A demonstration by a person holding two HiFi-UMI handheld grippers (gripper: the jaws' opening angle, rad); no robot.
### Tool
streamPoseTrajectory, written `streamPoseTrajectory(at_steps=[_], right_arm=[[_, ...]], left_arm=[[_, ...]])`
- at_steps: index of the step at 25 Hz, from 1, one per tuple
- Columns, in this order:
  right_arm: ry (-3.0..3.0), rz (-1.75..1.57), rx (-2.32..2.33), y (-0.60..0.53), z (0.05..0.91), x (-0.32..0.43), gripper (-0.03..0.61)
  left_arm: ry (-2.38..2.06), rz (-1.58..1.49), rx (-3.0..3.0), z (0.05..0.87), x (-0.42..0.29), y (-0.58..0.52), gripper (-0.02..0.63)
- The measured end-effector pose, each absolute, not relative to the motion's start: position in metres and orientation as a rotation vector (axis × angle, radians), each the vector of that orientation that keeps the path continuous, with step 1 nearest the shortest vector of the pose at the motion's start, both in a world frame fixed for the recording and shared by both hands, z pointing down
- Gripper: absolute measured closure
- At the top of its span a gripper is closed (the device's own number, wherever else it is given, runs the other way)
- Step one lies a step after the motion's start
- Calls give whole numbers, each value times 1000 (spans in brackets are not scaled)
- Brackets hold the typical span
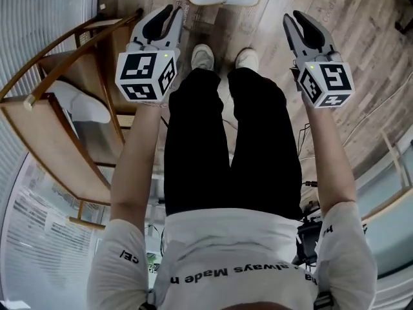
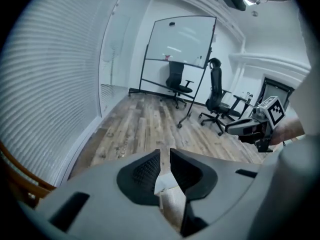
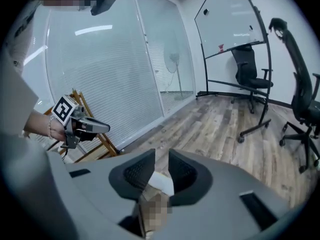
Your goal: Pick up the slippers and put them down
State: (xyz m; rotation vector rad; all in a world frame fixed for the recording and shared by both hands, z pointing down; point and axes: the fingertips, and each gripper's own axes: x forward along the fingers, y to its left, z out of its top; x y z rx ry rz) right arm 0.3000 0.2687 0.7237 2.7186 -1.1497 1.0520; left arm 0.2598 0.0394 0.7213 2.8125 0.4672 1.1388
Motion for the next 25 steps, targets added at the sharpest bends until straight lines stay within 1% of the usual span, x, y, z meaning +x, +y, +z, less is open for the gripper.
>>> streamPoseTrajectory(at_steps=[4,7,13,25], right_arm=[[-1179,992,2748,265,618,293,523],[-1198,946,2768,262,545,285,534],[-1233,893,2806,259,430,271,545],[-1310,685,2754,262,223,269,552]], left_arm=[[481,1070,2838,619,248,51,575],[511,1016,2857,545,239,60,589],[497,902,2835,420,230,69,598],[501,656,2795,221,231,88,601]])
